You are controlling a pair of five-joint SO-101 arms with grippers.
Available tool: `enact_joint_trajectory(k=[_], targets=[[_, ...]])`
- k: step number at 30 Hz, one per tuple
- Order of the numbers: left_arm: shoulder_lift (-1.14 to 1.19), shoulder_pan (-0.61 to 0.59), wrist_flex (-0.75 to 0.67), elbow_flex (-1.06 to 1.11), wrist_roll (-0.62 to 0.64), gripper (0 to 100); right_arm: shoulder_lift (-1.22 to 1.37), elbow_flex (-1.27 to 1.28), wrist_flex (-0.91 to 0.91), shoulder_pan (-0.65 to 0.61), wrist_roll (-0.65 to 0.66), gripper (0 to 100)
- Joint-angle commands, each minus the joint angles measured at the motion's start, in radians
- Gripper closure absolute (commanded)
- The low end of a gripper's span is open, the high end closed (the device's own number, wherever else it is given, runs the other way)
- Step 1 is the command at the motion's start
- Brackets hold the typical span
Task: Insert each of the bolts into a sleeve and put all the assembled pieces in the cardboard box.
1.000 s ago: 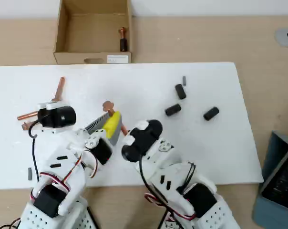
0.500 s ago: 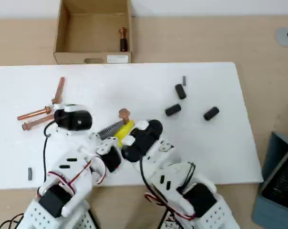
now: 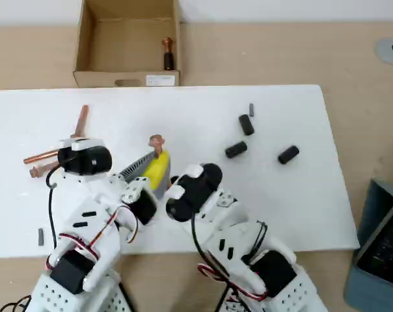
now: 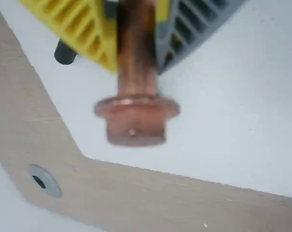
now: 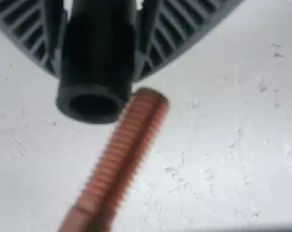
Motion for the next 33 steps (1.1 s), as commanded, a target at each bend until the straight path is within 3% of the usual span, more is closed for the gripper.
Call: enact_joint_trajectory(k=[1, 6, 19, 25, 33], targets=[[-0.008, -0.011, -0.071, -0.068, 0.038, 100, -0.147, -0.053, -0.018, -0.016, 0.008, 98.9], [-0.004, -0.012, -0.143, -0.058, 0.041, 100, -0.147, -0.053, -0.018, -0.016, 0.008, 98.9], [-0.008, -0.012, -0.144, 0.029, 0.040, 100, -0.147, -0.059, -0.020, -0.018, 0.008, 98.9], [-0.004, -0.058, -0.265, 0.100, 0.040, 100, -0.147, -0.059, -0.023, -0.018, 0.008, 98.9], [-0.004, -0.040, -0.258, 0.109, 0.046, 100, -0.147, -0.058, -0.023, -0.018, 0.008, 98.9]])
